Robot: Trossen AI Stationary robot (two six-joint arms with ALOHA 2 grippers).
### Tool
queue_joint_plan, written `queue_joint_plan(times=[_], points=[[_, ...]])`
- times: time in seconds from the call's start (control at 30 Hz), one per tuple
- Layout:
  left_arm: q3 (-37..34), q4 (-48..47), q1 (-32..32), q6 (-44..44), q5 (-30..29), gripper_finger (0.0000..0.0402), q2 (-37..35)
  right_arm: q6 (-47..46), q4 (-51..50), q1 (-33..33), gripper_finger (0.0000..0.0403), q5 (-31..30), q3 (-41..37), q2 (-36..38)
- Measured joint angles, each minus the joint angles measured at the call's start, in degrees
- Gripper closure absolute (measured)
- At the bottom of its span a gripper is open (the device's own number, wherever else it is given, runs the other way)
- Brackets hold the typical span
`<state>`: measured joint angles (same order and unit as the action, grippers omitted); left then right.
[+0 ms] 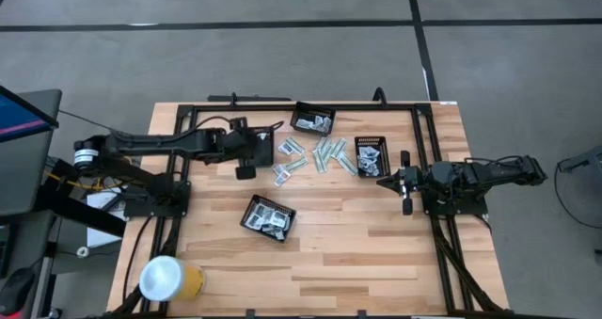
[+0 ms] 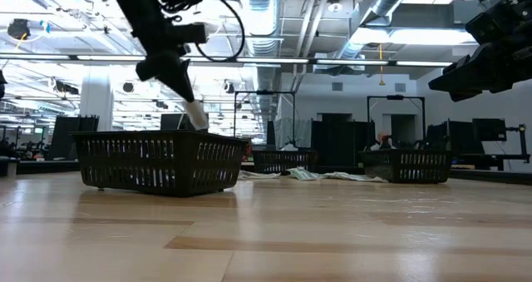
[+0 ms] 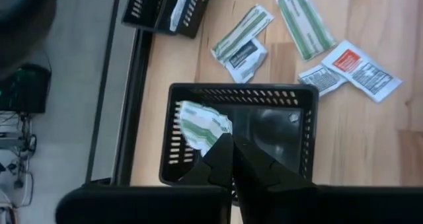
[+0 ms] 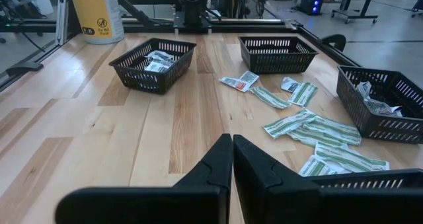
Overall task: Pick & Place First Aid Supplies
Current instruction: Put the green bandage into the left black bin, then put the orange ointment pack into the top black bin
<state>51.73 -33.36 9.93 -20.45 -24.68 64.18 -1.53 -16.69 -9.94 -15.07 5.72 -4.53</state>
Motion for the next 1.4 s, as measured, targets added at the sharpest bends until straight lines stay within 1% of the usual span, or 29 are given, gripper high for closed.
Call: queue_joint_plan(times=[0.17,0.27,0.57,0.87,1.0,1.07,1.17,1.4], points=[[-3.69,4.33,0.18,0.01,-1.51,0.0394,-0.11,0.0,0.0,0.01,0.0395,0.0,0.0,0.02],[-4.69,5.18,0.18,0.0,-2.32,0.0394,-0.11,0.02,0.0,0.01,0.0395,0.0,0.0,0.02],[-5.01,7.76,0.94,-0.02,-2.3,0.0394,0.01,0.02,0.0,-0.01,0.0395,0.0,0.0,0.02],[-5.03,8.62,3.18,1.35,-2.2,0.0394,3.1,0.01,0.0,0.0,0.0395,0.0,0.0,0.02],[-5.03,8.88,3.18,2.74,-0.19,0.0391,3.98,0.01,0.0,-0.01,0.0395,0.0,0.0,0.0],[-5.03,9.36,3.18,2.76,1.0,0.0385,4.17,0.01,0.0,0.01,0.0395,0.0,0.0,0.01],[-5.03,9.32,3.15,2.76,1.17,0.0367,4.26,0.0,0.0,0.0,0.0395,0.0,0.0,0.02],[-5.03,9.29,3.17,2.76,1.15,0.0311,4.26,0.01,0.0,-0.01,0.0395,0.0,0.0,0.02]])
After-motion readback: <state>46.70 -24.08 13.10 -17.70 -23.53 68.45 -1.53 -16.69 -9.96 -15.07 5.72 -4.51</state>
